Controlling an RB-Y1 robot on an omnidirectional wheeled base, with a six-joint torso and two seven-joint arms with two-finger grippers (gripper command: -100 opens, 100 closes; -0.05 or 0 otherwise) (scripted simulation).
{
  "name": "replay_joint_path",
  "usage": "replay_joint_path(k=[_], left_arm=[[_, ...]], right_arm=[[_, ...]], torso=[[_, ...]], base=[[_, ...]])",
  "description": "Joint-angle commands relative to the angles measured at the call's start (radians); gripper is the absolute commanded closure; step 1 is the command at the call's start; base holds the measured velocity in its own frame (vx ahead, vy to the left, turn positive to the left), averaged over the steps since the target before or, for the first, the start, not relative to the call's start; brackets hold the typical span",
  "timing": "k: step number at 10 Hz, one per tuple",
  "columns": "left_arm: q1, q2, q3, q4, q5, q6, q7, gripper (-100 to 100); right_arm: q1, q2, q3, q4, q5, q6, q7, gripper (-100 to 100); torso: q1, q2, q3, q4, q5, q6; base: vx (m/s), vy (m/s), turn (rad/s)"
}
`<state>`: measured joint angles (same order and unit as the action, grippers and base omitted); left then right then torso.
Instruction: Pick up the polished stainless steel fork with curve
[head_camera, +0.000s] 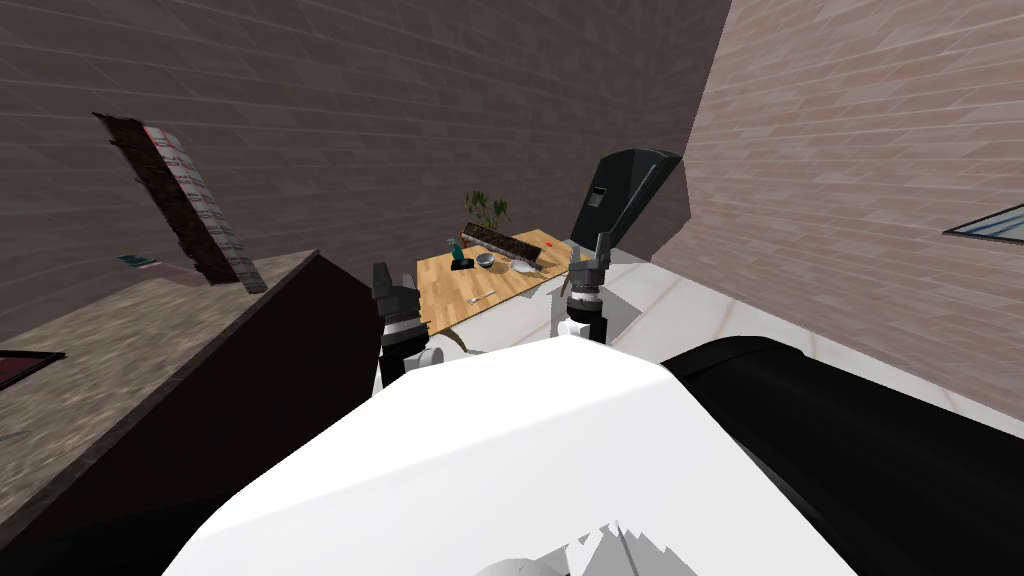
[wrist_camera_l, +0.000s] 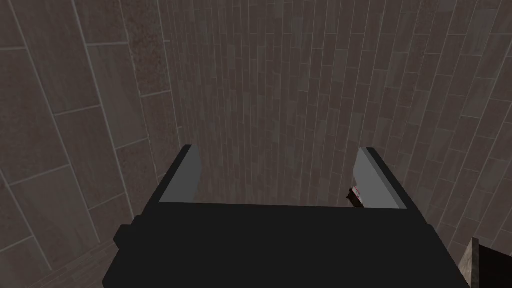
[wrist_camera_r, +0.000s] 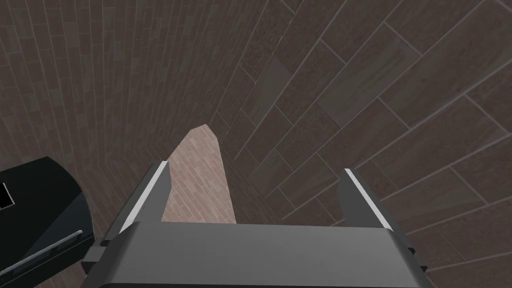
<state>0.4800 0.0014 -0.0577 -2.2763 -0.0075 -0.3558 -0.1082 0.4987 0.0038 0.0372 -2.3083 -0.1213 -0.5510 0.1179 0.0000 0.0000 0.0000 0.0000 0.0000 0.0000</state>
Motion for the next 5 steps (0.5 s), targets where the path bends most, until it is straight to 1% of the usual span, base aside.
replay_joint_path(k=[1,3,5], left_arm=[[-0.01,0.029,0.005,0.012,0.003,0.019,0.002,-100],[-0.033,0.071,0.017,0.037,0.01,0.065,0.008,-100],[-0.068,0.11,0.035,0.074,0.02,0.122,0.016,-100]], right_arm=[[0.0,0.0,0.0,0.0,0.0,0.0,0.0,0],[0.0,0.0,0.0,0.0,0.0,0.0,0.0,0],[0.0,0.0,0.0,0.0,0.0,0.0,0.0,0]], torso=[[0.0,0.0,0.0,0.0,0.0,0.0],[0.0,0.0,0.0,0.0,0.0,0.0],[0.0,-0.001,-0.001,0.0,0.0,0.0]], base=[[0.002,-0.003,-0.051],[0.006,-0.007,-0.083],[0.012,-0.009,-0.12]])
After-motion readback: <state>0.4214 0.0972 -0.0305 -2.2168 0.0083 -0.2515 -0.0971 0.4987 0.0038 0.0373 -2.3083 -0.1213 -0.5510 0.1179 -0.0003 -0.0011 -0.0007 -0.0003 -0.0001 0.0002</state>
